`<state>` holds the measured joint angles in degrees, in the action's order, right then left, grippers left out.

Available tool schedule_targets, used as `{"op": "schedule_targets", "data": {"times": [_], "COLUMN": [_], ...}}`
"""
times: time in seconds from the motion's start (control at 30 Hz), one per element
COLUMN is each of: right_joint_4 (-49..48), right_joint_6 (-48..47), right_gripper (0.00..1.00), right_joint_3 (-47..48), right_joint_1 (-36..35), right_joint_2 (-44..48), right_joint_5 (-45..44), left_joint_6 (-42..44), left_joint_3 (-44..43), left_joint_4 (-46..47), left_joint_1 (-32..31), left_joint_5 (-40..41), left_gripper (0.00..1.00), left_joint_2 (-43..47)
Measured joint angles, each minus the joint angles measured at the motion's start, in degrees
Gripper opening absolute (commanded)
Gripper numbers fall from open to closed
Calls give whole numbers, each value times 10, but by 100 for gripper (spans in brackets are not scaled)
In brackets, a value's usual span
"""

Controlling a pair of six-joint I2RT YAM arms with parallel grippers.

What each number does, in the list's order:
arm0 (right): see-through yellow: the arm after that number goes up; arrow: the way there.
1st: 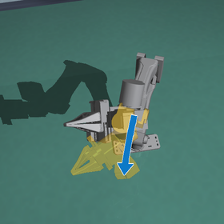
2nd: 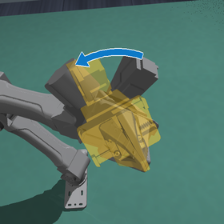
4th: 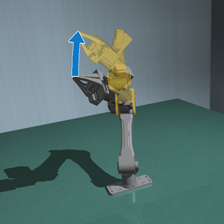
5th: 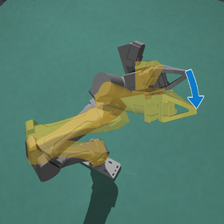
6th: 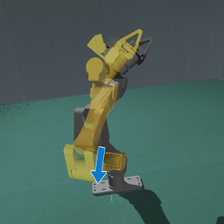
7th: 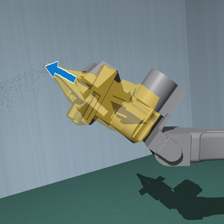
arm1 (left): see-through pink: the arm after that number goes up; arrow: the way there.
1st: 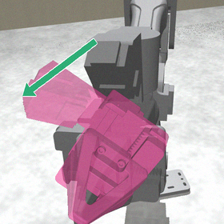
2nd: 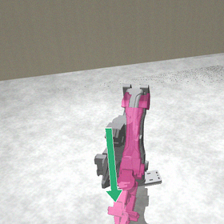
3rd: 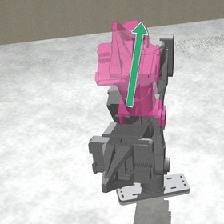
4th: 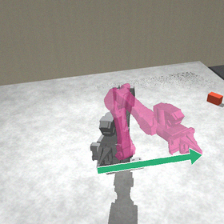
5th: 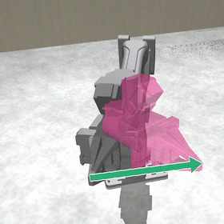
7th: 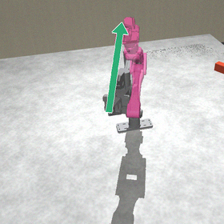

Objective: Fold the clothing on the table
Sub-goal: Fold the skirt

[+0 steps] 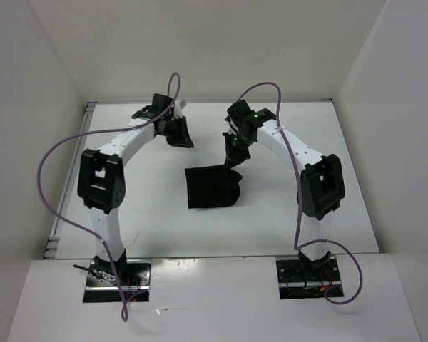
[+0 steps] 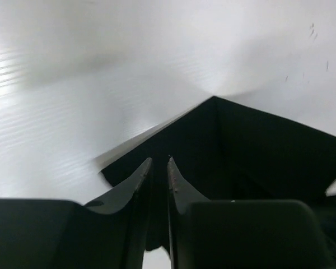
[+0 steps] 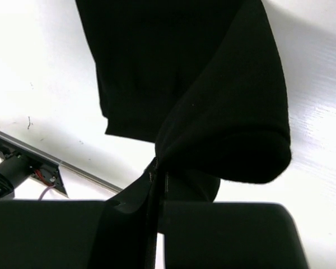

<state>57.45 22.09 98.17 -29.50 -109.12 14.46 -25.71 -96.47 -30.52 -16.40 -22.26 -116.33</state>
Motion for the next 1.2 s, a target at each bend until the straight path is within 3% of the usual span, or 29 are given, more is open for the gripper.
{"op": "schedule_targets", "data": {"times": [0.23, 0.47, 1.2], "right_joint_4": [9, 23, 17], "right_joint_6": [-11, -23, -25], "right_gripper": [0, 0, 0], "right_joint_3": [14, 38, 120], "right_joint_1": [-5, -15, -85], "right_joint_2": [-30, -51, -164], "right_joint_5": [0, -1, 53], "left_joint_6": [6, 0, -31], "left_joint_3": [116, 223, 239], "left_joint_4": [-11, -26, 42], "left_joint_1": [19, -3, -63], "left_joint_5": [74, 85, 44], "left_gripper": [0, 0, 0], "left_joint_2": [108, 95, 47]}}
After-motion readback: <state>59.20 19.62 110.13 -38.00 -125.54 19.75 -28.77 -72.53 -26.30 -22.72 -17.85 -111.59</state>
